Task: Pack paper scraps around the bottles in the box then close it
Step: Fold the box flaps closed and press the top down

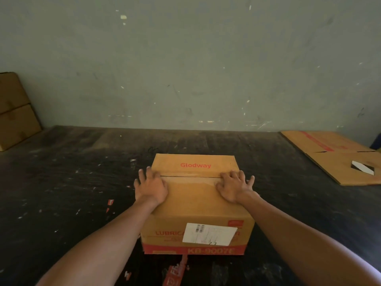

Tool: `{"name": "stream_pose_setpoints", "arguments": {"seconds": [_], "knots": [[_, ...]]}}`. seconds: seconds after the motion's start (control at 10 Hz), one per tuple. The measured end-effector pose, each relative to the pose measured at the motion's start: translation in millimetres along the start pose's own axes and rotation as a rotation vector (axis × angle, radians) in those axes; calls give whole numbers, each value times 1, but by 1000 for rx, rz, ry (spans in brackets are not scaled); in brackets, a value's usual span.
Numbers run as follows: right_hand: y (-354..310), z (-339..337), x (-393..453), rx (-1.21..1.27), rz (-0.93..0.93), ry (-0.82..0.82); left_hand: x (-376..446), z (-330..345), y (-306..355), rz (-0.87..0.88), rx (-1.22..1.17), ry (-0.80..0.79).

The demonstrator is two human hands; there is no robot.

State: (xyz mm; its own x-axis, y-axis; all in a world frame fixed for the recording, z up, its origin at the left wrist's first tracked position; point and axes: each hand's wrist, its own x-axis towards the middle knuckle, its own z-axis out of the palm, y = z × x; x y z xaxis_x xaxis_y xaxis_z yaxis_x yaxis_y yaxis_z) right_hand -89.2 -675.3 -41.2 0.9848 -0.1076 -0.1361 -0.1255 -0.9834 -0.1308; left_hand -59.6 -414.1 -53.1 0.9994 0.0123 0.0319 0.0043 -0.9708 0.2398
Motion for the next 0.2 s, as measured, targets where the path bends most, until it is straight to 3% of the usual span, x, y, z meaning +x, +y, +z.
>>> {"name": "stream_pose_setpoints", "arguments": {"seconds": [0.1, 0.2], "knots": [[-16, -7, -20, 54, -40, 153, -8, -15, 6, 153, -12, 54], [-37, 0, -71, 171, -181, 256, -49, -21, 12, 264, -203, 192]]}}
